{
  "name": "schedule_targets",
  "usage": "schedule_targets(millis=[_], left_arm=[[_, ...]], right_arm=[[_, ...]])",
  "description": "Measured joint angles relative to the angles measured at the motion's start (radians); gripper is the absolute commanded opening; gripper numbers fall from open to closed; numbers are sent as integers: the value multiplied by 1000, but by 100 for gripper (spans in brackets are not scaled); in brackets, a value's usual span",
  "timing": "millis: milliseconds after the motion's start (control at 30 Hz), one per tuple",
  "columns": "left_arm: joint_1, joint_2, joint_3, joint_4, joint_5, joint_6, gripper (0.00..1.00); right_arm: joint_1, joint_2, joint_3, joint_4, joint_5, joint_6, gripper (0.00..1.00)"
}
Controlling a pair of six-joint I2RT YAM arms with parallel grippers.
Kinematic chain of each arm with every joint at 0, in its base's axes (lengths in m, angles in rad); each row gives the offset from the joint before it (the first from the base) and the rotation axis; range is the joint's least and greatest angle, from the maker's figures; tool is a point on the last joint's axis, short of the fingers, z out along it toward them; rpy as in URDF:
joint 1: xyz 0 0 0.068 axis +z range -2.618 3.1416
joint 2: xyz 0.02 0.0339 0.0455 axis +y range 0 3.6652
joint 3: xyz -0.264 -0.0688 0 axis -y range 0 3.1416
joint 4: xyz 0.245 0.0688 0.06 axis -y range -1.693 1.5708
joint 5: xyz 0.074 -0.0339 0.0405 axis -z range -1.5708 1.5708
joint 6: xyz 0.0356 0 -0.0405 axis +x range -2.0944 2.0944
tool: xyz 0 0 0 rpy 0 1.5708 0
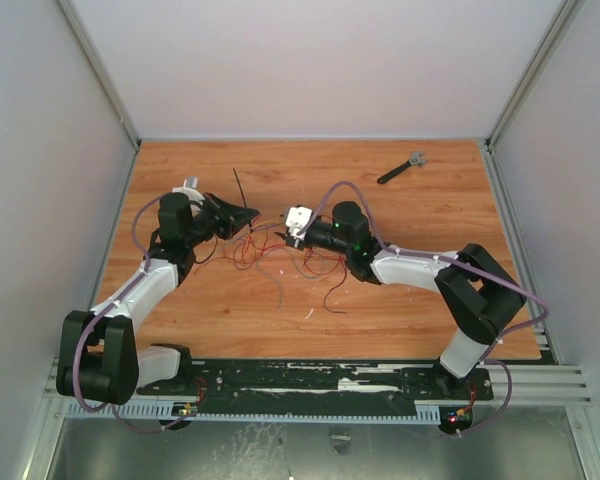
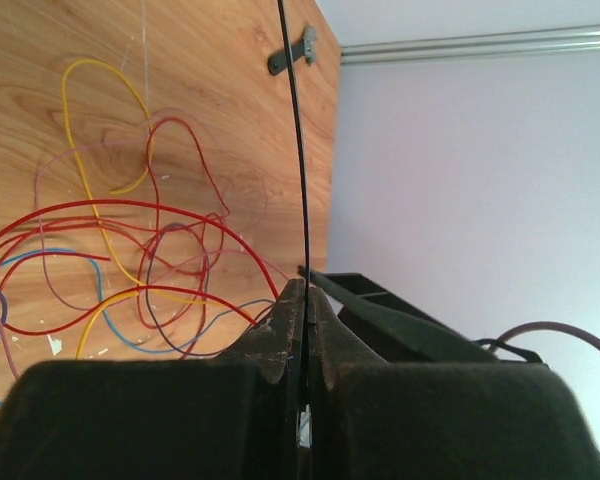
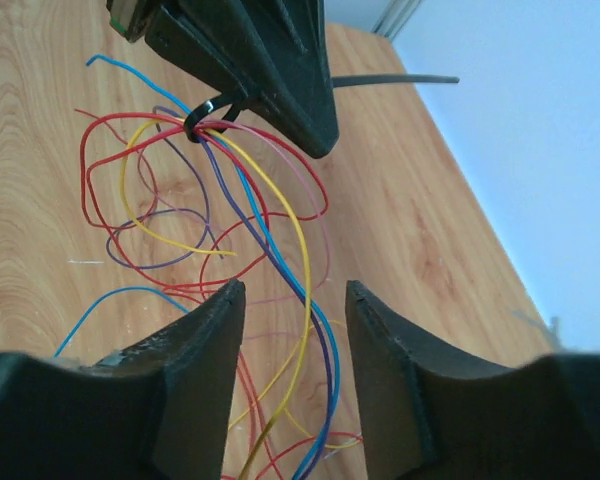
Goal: Zip-tie the wires
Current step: Tie the cable at the center of the board.
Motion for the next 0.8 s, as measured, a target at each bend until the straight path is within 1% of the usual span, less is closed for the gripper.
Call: schedule_targets(millis=[200,267,567,733,800], left_arm=[[-3,-4,0,0,3,0,0],[-6,-4,0,0,3,0,0],[-42,-2,0,3,-1,0,0],[-71,31,11,17,-11,1,0],[-81,51,24,18,-23,4,0]], right_arm=[[0,37,66,-90,-3,-32,6],[0,45,91,-121,-3,-46,0],[2,63,147,-203,-13,-116,0],[22,67,154,-224,-18,-140,0],[29,67,154,-230,-18,-144,10]])
